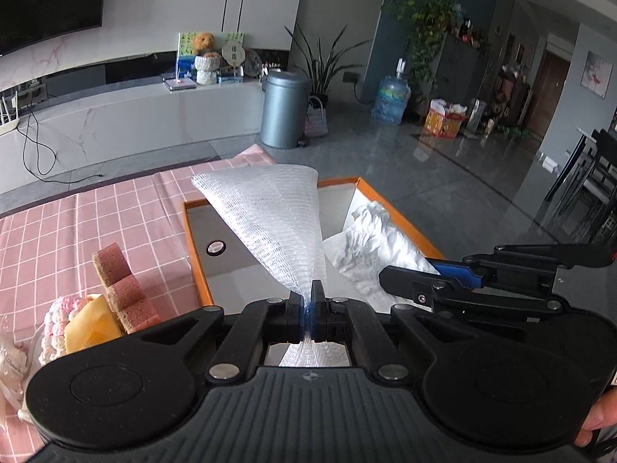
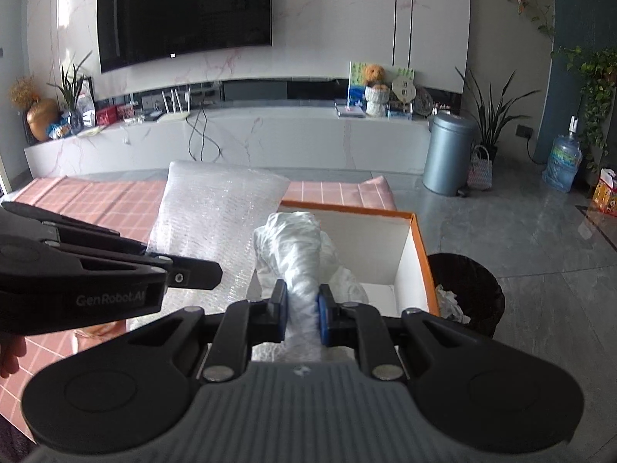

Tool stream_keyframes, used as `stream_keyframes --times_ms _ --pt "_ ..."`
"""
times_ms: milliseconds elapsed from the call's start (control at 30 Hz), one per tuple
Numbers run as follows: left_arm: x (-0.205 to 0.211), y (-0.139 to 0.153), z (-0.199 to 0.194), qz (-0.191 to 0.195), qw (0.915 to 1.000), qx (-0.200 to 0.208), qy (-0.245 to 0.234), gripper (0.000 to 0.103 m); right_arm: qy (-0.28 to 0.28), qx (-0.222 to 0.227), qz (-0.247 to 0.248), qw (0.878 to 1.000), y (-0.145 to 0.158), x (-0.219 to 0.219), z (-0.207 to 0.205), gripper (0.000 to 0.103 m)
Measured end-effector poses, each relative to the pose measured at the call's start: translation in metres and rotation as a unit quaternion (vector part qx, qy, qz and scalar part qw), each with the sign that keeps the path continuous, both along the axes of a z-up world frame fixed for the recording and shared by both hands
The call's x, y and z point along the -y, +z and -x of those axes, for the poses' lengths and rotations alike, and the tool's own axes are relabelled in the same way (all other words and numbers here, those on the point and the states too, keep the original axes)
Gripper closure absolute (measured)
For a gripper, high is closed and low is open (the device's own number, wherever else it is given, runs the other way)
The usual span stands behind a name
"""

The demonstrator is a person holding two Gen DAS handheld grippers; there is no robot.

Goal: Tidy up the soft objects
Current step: 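Carry the plastic bag and tissue with both tools over the box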

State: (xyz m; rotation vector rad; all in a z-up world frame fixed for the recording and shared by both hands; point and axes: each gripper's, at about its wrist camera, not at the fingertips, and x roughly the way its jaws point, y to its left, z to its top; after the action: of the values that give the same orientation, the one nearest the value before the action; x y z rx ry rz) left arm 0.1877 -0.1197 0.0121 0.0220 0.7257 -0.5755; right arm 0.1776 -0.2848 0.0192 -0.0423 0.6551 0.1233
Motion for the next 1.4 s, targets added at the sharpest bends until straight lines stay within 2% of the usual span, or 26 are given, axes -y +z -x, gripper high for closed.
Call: stream_keyframes --times_ms 267,533,667,900,933,1100,1233,1300,1367,1400 --pt "0.020 -0.024 -0.027 -0.051 0.9981 -0.025 -0.023 0.101 0.025 -0.054 0.027 0.998 -0.029 0.006 -0.039 0.090" --pt "0.034 -0.044 -0.041 -0.114 0.9918 -0.035 -0.047 0.100 0.051 -0.103 0.057 0.992 -0.052 0.001 -0.073 0.089" --pt "0.042 -0.049 -0.044 -0.142 0.9874 -0.038 -0.058 0.098 0.058 -0.141 0.075 0.986 -0.061 -0.003 -0.082 0.088" --pt "0.050 -0.054 -0.046 -0.160 0.9827 -0.050 -0.079 0.097 0.082 -0.172 0.101 0.976 -0.068 -0.004 -0.091 0.086" --pt "0.050 -0.054 -0.047 -0.163 0.9822 -0.049 -0.081 0.093 0.084 -0.175 0.103 0.976 -0.069 -0.004 -0.092 0.086" --pt "0.050 -0.052 -0.049 -0.160 0.9821 -0.048 -0.088 0.088 0.092 -0.172 0.103 0.975 -0.066 -0.004 -0.090 0.082" --pt "0.048 -0.047 -0.049 -0.154 0.9835 -0.042 -0.086 0.077 0.102 -0.161 0.110 0.975 -0.060 -0.003 -0.082 0.077" --pt "0.046 -0.042 -0.047 -0.149 0.9845 -0.038 -0.084 0.070 0.107 -0.158 0.112 0.975 -0.056 -0.002 -0.078 0.071" --pt "0.044 -0.037 -0.044 -0.144 0.9857 -0.030 -0.082 0.048 0.112 -0.155 0.116 0.975 -0.051 -0.001 -0.075 0.063" --pt "0.043 -0.034 -0.044 -0.143 0.9865 -0.026 -0.075 0.032 0.115 -0.152 0.119 0.974 -0.049 -0.001 -0.073 0.062"
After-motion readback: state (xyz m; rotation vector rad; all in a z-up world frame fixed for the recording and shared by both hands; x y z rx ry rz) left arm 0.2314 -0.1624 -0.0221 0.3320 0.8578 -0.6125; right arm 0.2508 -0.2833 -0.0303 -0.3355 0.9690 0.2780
